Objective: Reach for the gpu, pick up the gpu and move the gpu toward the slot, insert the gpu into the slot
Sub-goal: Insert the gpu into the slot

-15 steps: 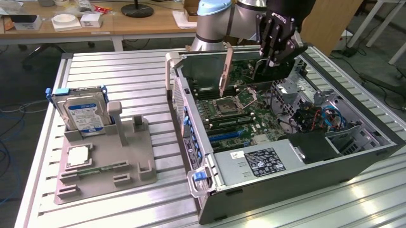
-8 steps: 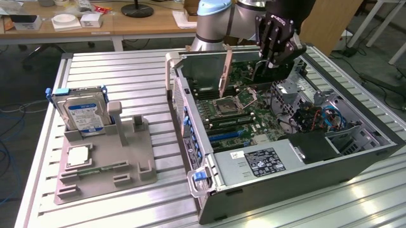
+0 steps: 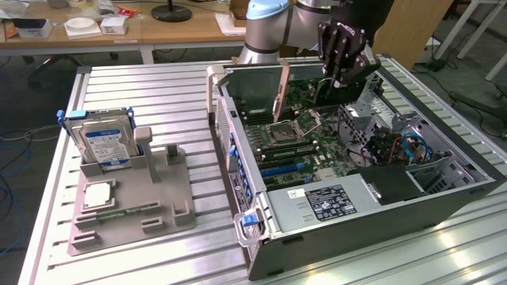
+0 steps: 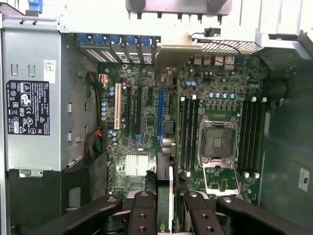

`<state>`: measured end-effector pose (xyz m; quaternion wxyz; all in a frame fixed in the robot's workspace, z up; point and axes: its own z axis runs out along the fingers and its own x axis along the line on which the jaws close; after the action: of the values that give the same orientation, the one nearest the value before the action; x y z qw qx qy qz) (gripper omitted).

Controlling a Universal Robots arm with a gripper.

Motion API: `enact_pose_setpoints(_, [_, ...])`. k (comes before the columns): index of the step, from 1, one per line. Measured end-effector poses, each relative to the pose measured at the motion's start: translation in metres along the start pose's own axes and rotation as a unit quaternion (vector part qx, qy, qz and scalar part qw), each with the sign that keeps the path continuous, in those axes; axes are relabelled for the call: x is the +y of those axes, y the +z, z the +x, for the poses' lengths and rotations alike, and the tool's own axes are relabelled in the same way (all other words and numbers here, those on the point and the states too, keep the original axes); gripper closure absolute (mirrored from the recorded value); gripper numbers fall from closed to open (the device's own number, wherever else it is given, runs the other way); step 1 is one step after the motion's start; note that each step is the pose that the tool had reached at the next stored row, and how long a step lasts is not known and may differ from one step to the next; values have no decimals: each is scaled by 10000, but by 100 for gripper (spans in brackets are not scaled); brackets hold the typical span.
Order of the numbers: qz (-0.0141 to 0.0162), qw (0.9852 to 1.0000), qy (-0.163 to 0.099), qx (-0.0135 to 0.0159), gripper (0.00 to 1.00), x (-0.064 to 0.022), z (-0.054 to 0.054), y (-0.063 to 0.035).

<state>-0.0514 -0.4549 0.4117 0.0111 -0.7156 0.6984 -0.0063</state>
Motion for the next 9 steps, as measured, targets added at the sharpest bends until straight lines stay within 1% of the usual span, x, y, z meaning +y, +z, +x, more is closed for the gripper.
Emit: enact_pose_setpoints(9, [0, 10000, 0, 0, 74, 1, 0, 41])
